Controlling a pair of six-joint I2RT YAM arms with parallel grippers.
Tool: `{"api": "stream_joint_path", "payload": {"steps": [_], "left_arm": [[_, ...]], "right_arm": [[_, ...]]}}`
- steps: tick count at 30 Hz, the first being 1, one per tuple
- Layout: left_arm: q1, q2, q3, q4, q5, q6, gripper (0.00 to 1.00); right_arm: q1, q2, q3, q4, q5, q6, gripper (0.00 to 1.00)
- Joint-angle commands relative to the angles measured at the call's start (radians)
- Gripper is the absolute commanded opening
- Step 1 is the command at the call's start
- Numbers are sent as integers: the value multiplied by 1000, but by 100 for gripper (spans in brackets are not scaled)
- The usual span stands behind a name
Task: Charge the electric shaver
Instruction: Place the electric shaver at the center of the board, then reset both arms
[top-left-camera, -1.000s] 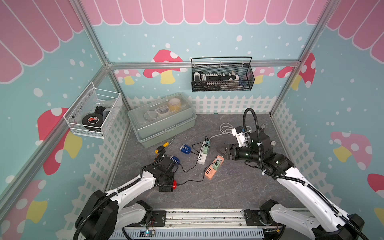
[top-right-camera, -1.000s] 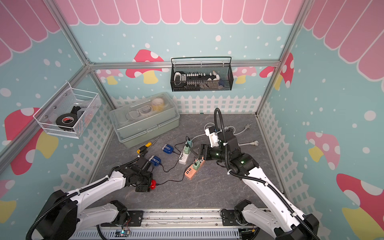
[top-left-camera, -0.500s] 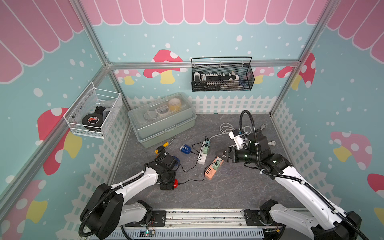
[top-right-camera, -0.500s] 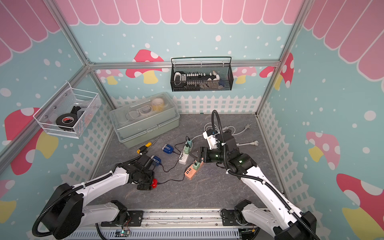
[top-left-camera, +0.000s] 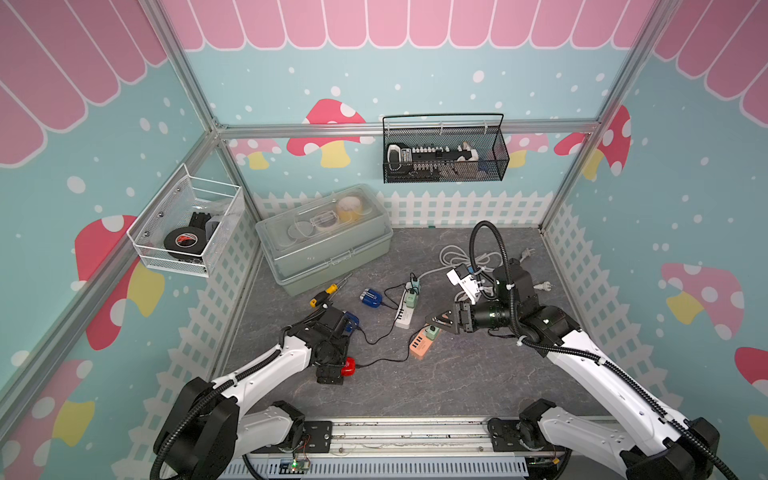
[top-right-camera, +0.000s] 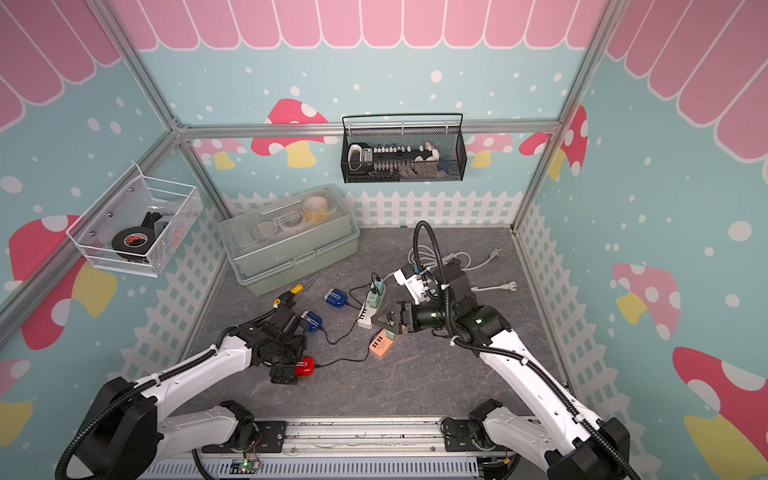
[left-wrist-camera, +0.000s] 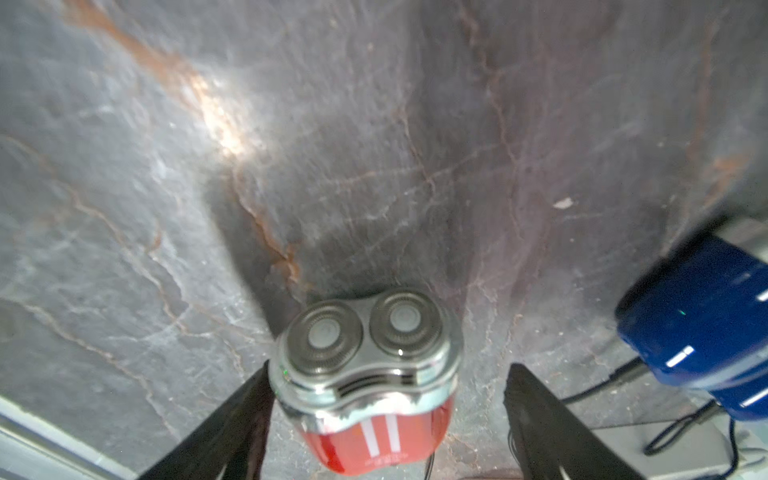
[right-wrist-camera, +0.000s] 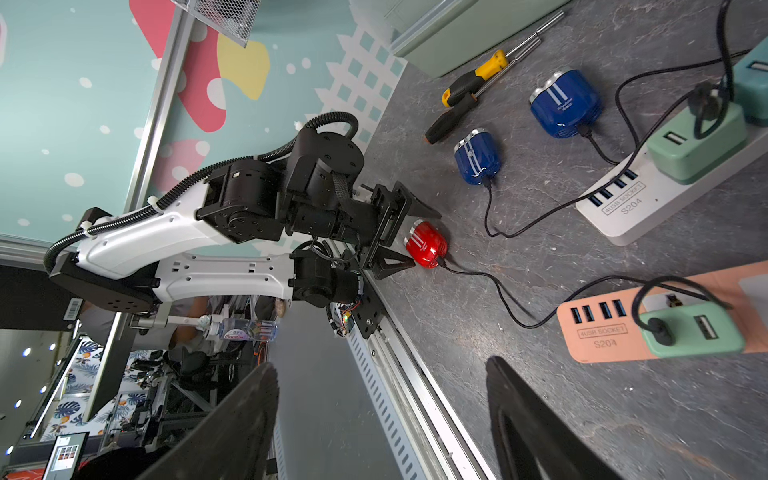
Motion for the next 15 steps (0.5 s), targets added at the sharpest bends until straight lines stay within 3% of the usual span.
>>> {"api": "stream_joint_path", "payload": {"steps": [1, 2, 4, 6, 8, 13, 15], "left_arm": [[6, -51, 51, -76, -42, 32, 93], [9, -63, 64, -95, -49, 44, 99], [25, -90, 110, -137, -73, 104, 99], [47, -120, 160, -167, -108, 192, 99], [74, -156, 210, -176, -157, 300, 99], [229, -208, 350, -182, -250, 649, 99], [260, -176, 432, -272, -367, 725, 99]], "right_arm": [[-4, -15, -4, -18, 42, -38, 80], [-4, -19, 2, -29, 76, -44, 80], [-4, -33, 25, -58, 165, -64, 83], [-4, -41, 54, -98, 291, -81, 99], [-6, -46, 86, -125, 419, -91, 99], [-7, -78, 190, -271, 949, -95, 99], [-8, -116, 175, -278, 1230, -79, 99]]}}
